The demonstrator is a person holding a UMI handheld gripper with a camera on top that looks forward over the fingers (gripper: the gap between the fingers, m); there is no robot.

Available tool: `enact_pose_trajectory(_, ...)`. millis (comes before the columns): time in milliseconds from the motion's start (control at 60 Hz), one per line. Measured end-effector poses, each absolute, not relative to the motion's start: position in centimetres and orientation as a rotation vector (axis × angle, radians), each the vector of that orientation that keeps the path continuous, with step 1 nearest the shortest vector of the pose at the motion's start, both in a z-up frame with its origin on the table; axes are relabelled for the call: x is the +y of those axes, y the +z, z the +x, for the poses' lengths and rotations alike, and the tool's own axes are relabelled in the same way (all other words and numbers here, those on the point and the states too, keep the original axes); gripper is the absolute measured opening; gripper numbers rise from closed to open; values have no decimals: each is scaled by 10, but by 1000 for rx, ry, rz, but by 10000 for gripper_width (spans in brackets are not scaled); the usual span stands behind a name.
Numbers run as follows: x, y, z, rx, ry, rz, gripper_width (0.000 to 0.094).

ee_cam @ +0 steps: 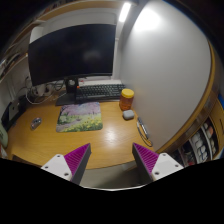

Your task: Arrange mouse

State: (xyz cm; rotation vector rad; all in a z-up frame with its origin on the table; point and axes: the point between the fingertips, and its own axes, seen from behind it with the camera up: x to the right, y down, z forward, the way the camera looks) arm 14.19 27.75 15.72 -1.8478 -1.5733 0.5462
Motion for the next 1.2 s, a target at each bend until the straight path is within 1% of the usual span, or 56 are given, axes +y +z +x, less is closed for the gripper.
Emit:
enact_pose_trajectory(167,258,151,137,-1610,566,-1828,861)
enact_pose_trajectory(383,207,142,132,-1671,595,-1802,862)
enact_pose_trajectory(667,102,142,127,-1783,664,-1721,860)
enact_pose_trajectory(817,47,140,131,-1811,700,-1741,861)
enact_pose_trajectory(1200,-89,128,134,-1904,761,-1697,860)
